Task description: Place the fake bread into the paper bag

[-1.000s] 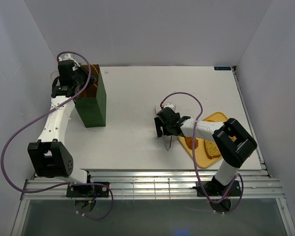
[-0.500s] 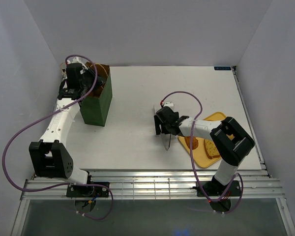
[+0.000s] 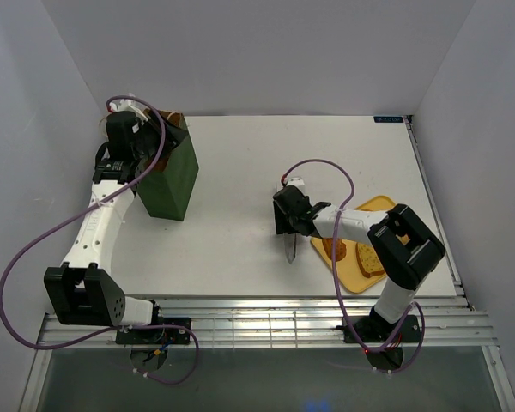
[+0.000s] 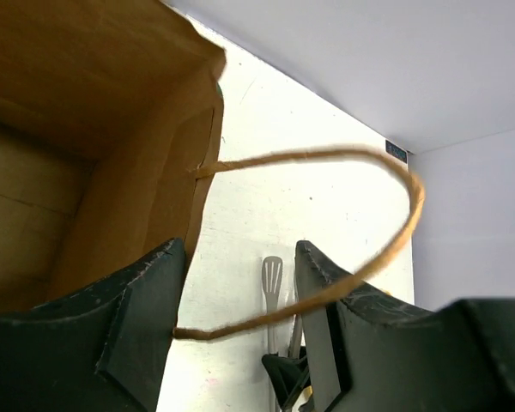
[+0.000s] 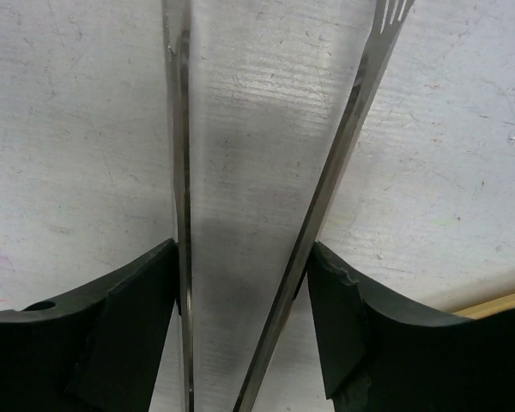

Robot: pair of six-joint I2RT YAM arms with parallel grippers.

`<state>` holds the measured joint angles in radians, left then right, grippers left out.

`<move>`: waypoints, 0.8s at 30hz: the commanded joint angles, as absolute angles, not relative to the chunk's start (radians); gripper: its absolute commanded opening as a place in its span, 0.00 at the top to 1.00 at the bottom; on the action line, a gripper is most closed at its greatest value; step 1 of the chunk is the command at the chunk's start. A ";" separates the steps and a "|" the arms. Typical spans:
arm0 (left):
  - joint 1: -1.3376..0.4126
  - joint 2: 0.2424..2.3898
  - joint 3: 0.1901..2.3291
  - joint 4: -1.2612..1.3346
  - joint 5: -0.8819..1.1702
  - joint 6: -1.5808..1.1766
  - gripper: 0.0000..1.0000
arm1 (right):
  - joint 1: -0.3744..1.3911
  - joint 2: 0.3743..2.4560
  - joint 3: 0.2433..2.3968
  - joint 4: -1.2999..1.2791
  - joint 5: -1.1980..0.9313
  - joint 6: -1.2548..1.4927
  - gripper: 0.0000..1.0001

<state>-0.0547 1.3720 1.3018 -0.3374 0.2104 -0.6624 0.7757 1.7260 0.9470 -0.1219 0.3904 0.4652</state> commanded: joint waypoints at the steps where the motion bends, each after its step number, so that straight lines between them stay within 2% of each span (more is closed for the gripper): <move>1: -0.058 1.361 1.354 -0.367 0.210 -0.641 0.36 | 0.769 1.667 0.962 -0.117 0.393 0.483 0.37; 8: -0.058 1.396 1.391 -0.365 0.232 -0.676 0.45 | 0.762 1.577 0.979 -0.172 0.390 0.482 0.43; 15: -0.058 1.434 1.422 -0.365 0.261 -0.689 0.47 | 0.727 1.432 0.971 -0.222 0.299 0.482 0.41; 24: -0.064 1.465 1.436 -0.359 0.291 -0.701 0.56 | 0.644 1.250 0.933 -0.291 0.144 0.492 0.41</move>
